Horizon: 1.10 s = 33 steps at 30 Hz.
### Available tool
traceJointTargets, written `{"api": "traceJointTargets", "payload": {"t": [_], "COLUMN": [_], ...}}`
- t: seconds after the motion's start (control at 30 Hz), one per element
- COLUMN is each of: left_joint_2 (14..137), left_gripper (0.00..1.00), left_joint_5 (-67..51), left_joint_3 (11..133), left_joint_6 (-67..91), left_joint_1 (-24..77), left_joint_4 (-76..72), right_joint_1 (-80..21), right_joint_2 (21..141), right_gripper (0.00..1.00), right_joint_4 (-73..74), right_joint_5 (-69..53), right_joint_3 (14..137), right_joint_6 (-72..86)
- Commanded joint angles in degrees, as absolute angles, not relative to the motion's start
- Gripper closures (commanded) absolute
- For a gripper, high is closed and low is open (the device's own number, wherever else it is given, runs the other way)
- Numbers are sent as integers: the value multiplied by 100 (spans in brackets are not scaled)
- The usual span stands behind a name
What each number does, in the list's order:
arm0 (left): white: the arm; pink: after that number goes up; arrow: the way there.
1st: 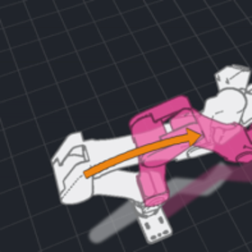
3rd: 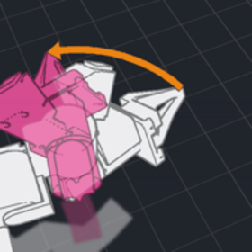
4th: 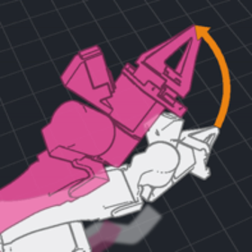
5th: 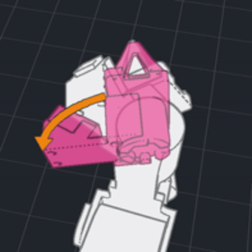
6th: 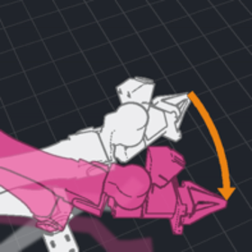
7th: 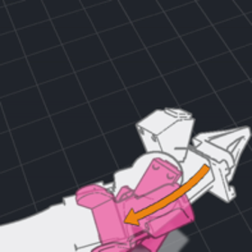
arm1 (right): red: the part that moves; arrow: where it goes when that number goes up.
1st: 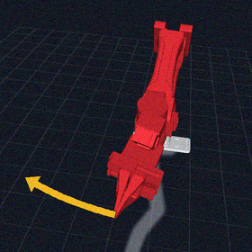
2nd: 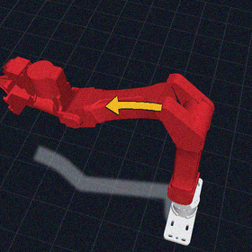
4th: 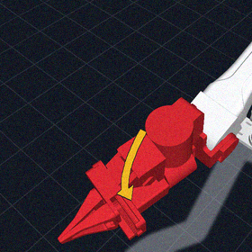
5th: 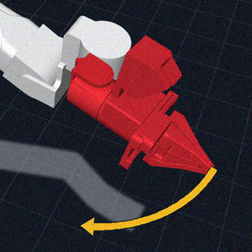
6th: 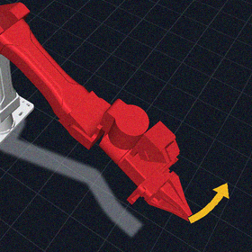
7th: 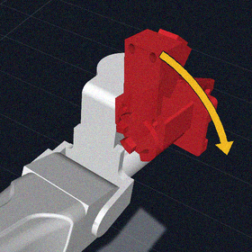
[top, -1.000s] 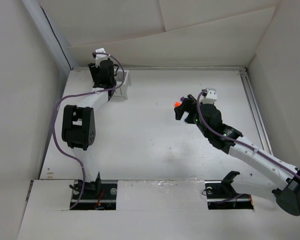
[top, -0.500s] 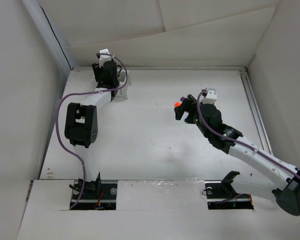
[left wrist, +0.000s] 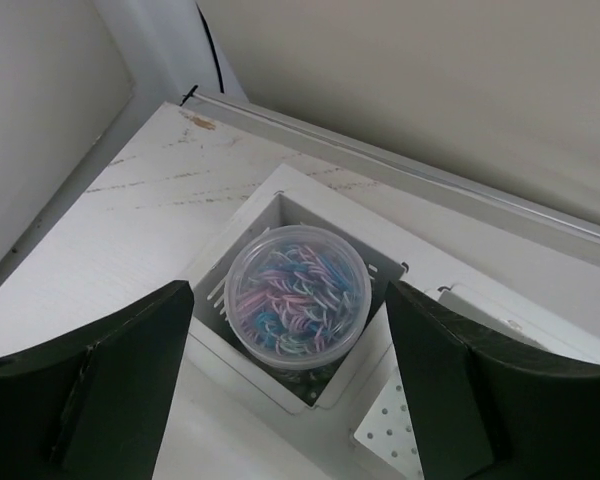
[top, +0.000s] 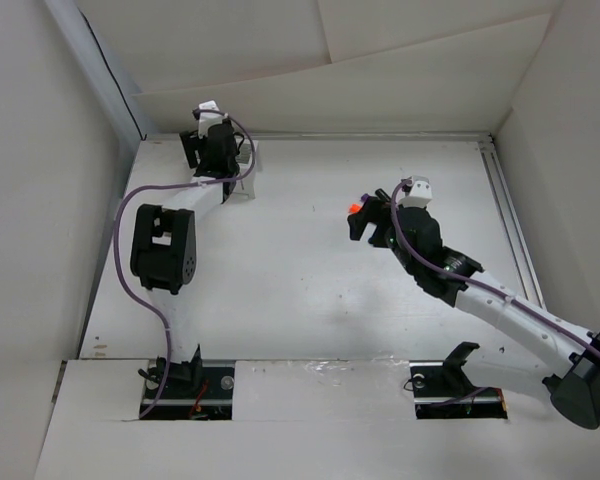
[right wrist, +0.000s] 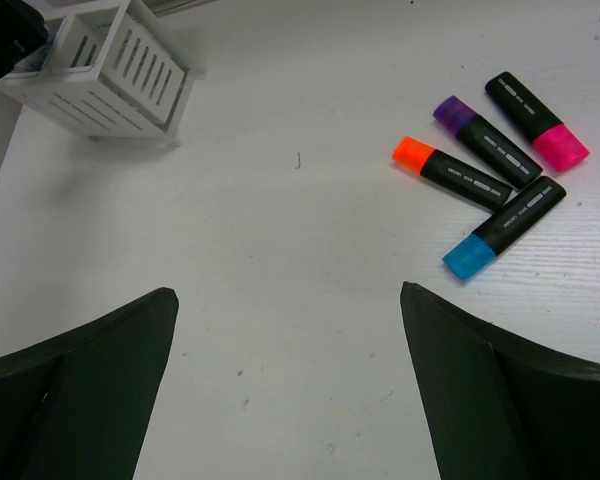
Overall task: Sort the stationery into containers
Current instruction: Place the stationery into the container, then grab a piece of stationery with the left arm
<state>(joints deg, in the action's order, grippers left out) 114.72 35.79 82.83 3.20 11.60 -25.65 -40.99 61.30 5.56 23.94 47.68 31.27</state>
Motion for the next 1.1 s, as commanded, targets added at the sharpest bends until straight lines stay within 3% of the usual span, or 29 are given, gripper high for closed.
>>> {"api": "traceJointTargets", "payload": {"t": [0.0, 0.13, 0.17, 0.2, 0.27, 0.33, 0.47, 0.53, 0.73, 0.8, 0.93, 1.07], "left_joint_2": [10794, 10354, 10145, 10047, 9854, 9651, 9676, 9895, 10853, 11179, 11574, 11865], "left_gripper": [25, 29, 35, 54, 62, 65, 63, 60, 56, 50, 37, 32], "left_joint_5": [3577, 3288, 3130, 3068, 2910, 2629, 2049, 1446, 1108, 994, 607, 448], "left_joint_3": [8244, 8306, 8253, 8253, 8122, 8051, 7928, 7823, 7988, 8042, 8174, 8306], "left_joint_6": [475, 677, 799, 869, 1010, 1125, 1291, 1292, 1406, 1406, 1354, 1222], "left_joint_1": [1222, 1274, 1274, 1335, 1423, 1713, 2564, 3143, 4332, 4587, 4772, 4896], "left_joint_4": [-2630, -2444, -2443, -2443, -2373, -2207, -1944, -1942, -1732, -1731, -1731, -1731], "right_joint_1": [-4157, -4157, -4157, -4157, -4157, -4157, -4157, -4157, -4157, -4157, -4104, -4052], "right_joint_2": [6126, 6126, 6126, 6074, 6012, 5933, 5609, 5485, 4765, 4519, 4150, 4043], "right_gripper": [1, 1, 1, 1, 1, 8, 88, 96, 89, 84, 45, 30], "right_joint_4": [281, 281, 281, 281, 281, 281, 333, 518, 772, 896, 1002, 1002], "right_joint_5": [2426, 2426, 2478, 2479, 2610, 2812, 3391, 3890, 4464, 4666, 4667, 4614], "right_joint_3": [5019, 5019, 5019, 5019, 4966, 4905, 4834, 4781, 4632, 4632, 4632, 4632], "right_joint_6": [3059, 3059, 3059, 3059, 3059, 3059, 3181, 3339, 3603, 3656, 3656, 3656]}}
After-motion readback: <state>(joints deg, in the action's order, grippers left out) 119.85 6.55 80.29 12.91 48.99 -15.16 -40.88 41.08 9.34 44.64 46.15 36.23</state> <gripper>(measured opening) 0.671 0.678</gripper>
